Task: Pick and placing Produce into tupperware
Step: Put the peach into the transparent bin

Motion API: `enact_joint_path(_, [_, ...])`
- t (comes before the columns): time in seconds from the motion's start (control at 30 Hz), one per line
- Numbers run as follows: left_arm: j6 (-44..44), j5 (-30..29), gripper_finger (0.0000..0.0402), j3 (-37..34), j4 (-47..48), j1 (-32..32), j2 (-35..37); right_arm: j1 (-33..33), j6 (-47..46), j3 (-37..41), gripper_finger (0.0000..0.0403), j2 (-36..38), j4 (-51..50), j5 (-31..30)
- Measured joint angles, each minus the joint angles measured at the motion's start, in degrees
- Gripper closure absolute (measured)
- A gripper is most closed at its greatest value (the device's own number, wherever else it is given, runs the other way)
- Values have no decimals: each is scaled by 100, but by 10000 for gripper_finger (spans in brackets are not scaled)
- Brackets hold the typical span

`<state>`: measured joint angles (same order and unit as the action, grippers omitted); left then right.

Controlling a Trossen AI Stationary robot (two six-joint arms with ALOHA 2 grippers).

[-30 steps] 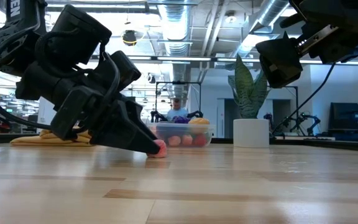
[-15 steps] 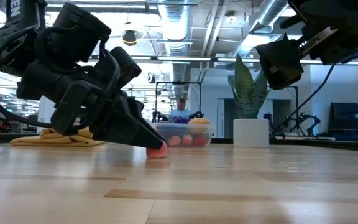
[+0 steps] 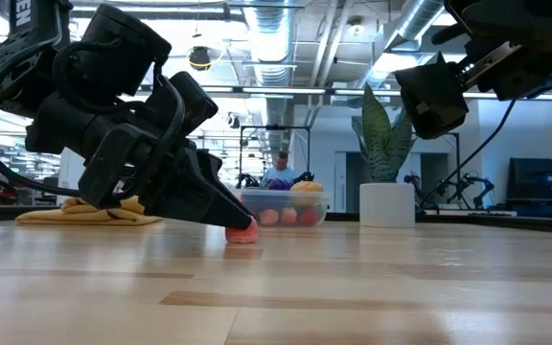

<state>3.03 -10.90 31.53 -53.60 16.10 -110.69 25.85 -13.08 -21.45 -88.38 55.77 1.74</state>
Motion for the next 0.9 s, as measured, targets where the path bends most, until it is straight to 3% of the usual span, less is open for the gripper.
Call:
enact_joint_path(0.53, [-583, -807, 300, 0, -655, -227, 194, 12, -9, 0, 138, 0, -141, -2])
enact_joint_path(0.73, [-1000, -1483, 300, 0, -647, -596, 587, 114, 3, 0, 138, 0, -136, -2])
enact_joint_path(0.9, [-1163, -1522, 300, 0, -495, -1074, 998, 155, 6, 0, 138, 0, -134, -2])
